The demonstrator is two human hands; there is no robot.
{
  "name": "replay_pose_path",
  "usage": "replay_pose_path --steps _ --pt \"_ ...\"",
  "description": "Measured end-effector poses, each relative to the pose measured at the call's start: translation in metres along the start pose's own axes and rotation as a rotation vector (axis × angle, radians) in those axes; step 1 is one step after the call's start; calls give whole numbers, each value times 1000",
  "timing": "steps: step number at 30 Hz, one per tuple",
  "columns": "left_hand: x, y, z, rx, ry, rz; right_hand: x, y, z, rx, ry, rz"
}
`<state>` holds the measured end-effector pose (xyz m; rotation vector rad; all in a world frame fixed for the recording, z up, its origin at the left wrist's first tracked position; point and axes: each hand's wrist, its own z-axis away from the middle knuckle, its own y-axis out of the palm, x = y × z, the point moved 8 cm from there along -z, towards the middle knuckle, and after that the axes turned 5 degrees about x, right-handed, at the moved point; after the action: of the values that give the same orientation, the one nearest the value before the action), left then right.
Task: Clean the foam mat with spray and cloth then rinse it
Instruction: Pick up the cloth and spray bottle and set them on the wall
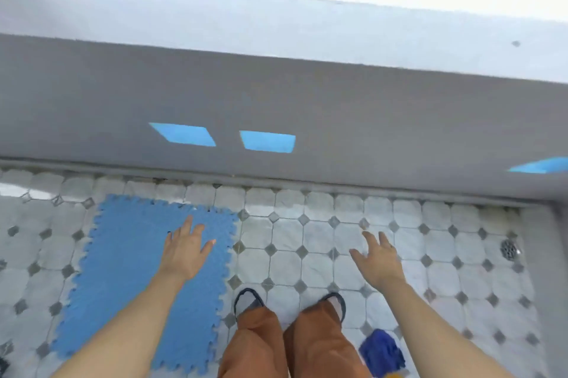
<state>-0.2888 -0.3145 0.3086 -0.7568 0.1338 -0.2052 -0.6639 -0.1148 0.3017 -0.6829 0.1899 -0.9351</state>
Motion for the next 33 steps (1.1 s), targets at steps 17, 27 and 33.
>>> replay_pose_path --steps 17,27,33 --pt "-494 103 60 107 786 -487 -389 128 168 -354 851 -1261" --pt "-593 309 115 300 1072 -868 -420 317 196 -246 1240 -1634" --pt "-615 456 101 341 1217 -1024 -449 386 126 -369 1114 -1737"
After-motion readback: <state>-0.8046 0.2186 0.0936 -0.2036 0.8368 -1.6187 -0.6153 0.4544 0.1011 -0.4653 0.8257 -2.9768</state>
